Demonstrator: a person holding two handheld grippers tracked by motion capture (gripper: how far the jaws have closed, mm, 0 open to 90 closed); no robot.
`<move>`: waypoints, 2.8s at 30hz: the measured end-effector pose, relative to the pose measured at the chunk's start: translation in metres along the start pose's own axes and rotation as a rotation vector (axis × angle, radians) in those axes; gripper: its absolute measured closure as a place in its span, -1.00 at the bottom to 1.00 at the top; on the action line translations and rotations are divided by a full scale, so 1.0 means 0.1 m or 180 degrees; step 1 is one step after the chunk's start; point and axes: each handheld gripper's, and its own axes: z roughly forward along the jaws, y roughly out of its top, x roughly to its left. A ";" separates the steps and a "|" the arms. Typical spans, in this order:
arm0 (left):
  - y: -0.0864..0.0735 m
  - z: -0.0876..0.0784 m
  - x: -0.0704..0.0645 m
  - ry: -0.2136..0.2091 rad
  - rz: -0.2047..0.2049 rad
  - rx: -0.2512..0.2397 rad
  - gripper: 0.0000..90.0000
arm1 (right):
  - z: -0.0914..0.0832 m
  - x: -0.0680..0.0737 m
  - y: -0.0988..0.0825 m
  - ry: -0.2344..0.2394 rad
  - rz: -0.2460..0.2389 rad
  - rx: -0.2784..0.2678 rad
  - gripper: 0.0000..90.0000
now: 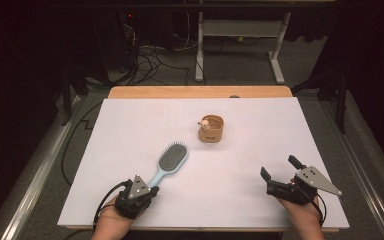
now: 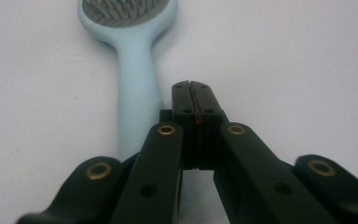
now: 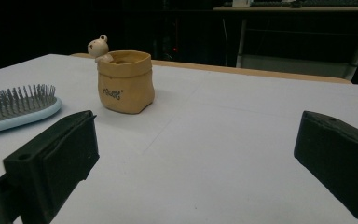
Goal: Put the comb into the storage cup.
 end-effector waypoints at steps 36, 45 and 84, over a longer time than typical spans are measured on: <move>-0.18 -0.30 0.45 0.0067 -0.0532 -0.0982 -0.56 | 0.00 0.00 0.01 0.0004 -0.0001 -0.0017 -0.99; -0.16 -0.31 0.48 0.0030 -0.0491 -0.0955 -0.65 | -0.01 0.00 0.01 0.0004 0.0004 -0.0021 -0.99; 0.26 0.00 0.58 0.0037 -0.0373 -0.0256 -0.99 | -0.02 -0.02 0.02 -0.0008 0.0017 -0.0054 -0.99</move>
